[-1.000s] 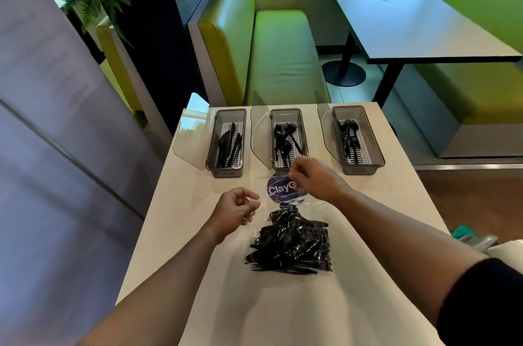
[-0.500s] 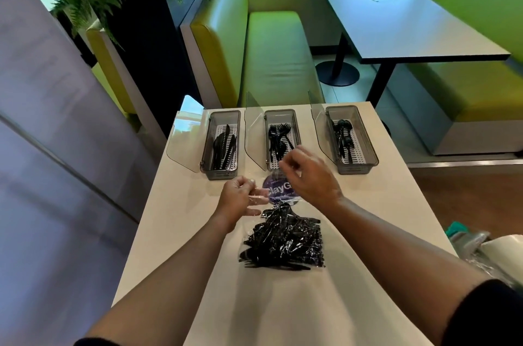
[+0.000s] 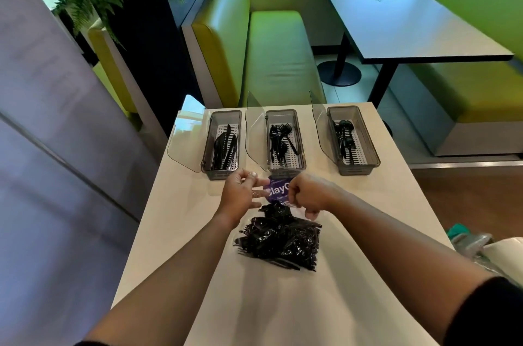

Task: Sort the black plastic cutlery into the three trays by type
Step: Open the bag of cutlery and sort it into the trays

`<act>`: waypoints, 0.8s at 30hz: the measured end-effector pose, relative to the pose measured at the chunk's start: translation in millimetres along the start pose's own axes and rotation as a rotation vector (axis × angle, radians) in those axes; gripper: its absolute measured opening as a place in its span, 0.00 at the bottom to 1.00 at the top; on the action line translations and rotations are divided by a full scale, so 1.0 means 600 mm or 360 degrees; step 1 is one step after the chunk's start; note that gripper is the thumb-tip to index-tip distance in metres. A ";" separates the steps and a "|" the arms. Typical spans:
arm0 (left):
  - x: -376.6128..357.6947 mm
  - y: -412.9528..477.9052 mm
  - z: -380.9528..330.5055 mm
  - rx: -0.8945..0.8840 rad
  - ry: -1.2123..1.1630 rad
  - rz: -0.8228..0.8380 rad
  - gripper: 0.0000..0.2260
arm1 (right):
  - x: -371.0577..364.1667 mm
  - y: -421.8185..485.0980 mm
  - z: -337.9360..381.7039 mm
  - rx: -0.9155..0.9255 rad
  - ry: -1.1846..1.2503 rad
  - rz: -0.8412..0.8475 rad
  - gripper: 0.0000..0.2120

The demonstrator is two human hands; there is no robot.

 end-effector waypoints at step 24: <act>-0.075 0.005 -0.022 -0.0256 0.0041 0.0426 0.06 | -0.104 0.027 -0.039 0.0144 0.0321 0.0412 0.22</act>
Point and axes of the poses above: each hand's wrist, its own y-axis towards the middle knuckle, its own x-axis out of the back of the hand, z = x × y, the point moved 6 cm from there along y, towards the middle knuckle, and after that the axes turned 10 degrees about z, right-handed, at the moved point
